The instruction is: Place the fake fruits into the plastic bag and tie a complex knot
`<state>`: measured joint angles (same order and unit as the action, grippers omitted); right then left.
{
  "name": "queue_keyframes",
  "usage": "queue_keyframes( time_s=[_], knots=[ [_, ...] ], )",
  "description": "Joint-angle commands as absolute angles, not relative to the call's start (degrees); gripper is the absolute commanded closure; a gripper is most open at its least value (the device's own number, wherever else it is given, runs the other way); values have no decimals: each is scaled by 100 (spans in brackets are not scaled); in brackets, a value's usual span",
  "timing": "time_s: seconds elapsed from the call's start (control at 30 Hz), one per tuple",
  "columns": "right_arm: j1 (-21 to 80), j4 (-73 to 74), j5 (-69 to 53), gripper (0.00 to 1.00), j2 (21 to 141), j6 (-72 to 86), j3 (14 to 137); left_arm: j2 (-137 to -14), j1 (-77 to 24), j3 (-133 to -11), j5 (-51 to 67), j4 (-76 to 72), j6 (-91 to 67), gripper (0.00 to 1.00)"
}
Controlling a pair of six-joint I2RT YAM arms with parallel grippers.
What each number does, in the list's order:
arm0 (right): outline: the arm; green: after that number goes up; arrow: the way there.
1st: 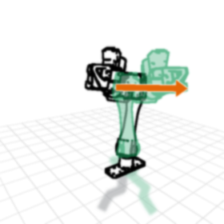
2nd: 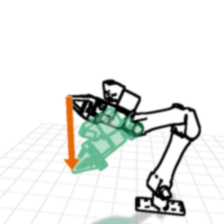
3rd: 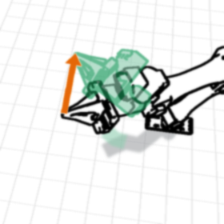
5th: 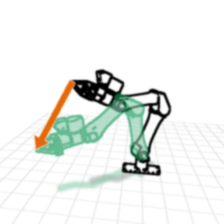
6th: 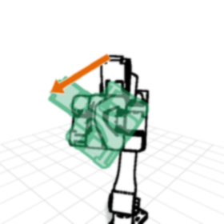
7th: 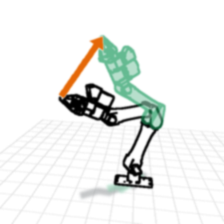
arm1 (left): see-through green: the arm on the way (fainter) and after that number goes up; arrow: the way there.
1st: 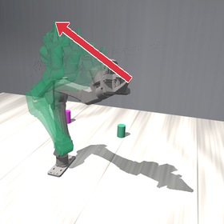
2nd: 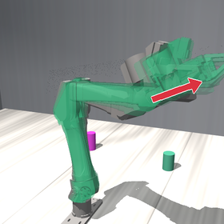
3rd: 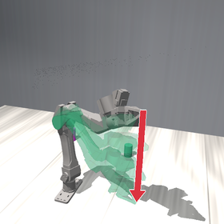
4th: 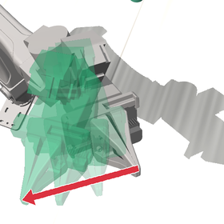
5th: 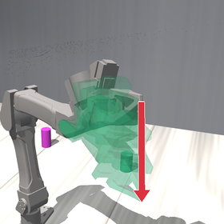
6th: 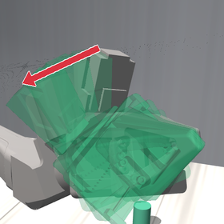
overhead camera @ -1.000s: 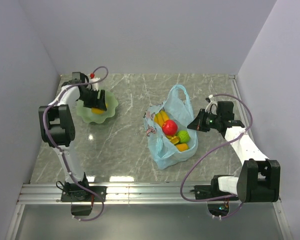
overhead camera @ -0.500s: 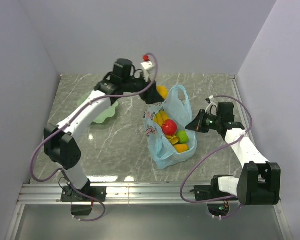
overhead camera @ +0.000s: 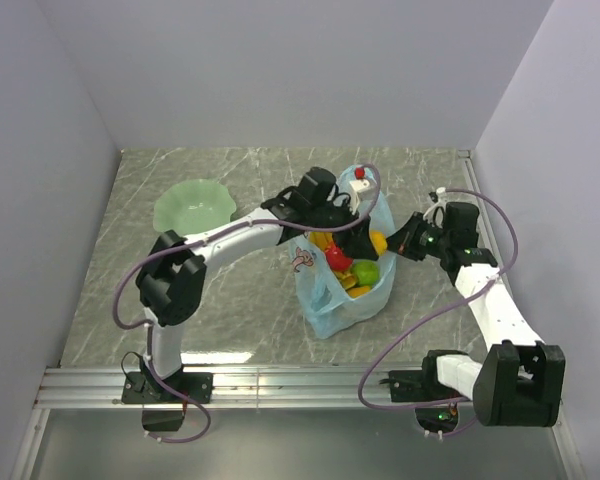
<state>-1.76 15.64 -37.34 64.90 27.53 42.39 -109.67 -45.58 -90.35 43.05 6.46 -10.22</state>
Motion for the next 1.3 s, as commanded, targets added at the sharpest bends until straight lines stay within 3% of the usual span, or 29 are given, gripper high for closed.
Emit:
queue_keyframes(
  time_s=[0.0, 0.07, 0.1, 0.13, 0.47, 0.63, 0.67, 0.73, 0.77, 0.8, 1.03, 1.27],
  knots=[
    [-421, 1441, -3393, 100, 6170, 2944, 4280, -11257, -4623, -8964, 4079, 552, -1380, 43],
    [-527, 1459, -3384, 100, 6065, 2953, 4263, -11355, -4658, -9017, 3973, 781, -1406, 28],
    [-597, 1459, -3401, 100, 6030, 2953, 4245, -11347, -4649, -9000, 3886, 817, -1406, 8],
    [-606, 1476, -3427, 100, 5994, 2901, 4228, -11329, -4658, -8956, 3824, 870, -1380, 1],
    [-352, 2205, -4253, 100, 5862, 2207, 3868, -10698, -4474, -8368, 3190, 2742, -238, 3],
    [403, 2697, -4781, 100, 5582, 1838, 3902, -10012, -3640, -8218, 3962, 2585, -237, 2],
    [665, 2724, -4833, 97, 5538, 1811, 3928, -9706, -3534, -8209, 4129, 2540, -229, 1],
    [808, 2830, -4878, 81, 5441, 1776, 4034, -9379, -3375, -8183, 4568, 2540, -63, 1],
    [843, 2856, -4921, 69, 5432, 1741, 4086, -9100, -3358, -8183, 4614, 2627, 165, 1],
    [826, 2943, -4878, 51, 5440, 1679, 4226, -8975, -3349, -8191, 4701, 2706, 228, 1],
    [475, 2928, -3710, 29, 6080, 862, 5413, -8236, -3120, -7912, 4747, 3111, -245, 1],
    [571, 2224, -3735, 21, 6907, 765, 6459, -7385, -2567, -6980, 3395, 2831, -1185, 1]
  ],
)
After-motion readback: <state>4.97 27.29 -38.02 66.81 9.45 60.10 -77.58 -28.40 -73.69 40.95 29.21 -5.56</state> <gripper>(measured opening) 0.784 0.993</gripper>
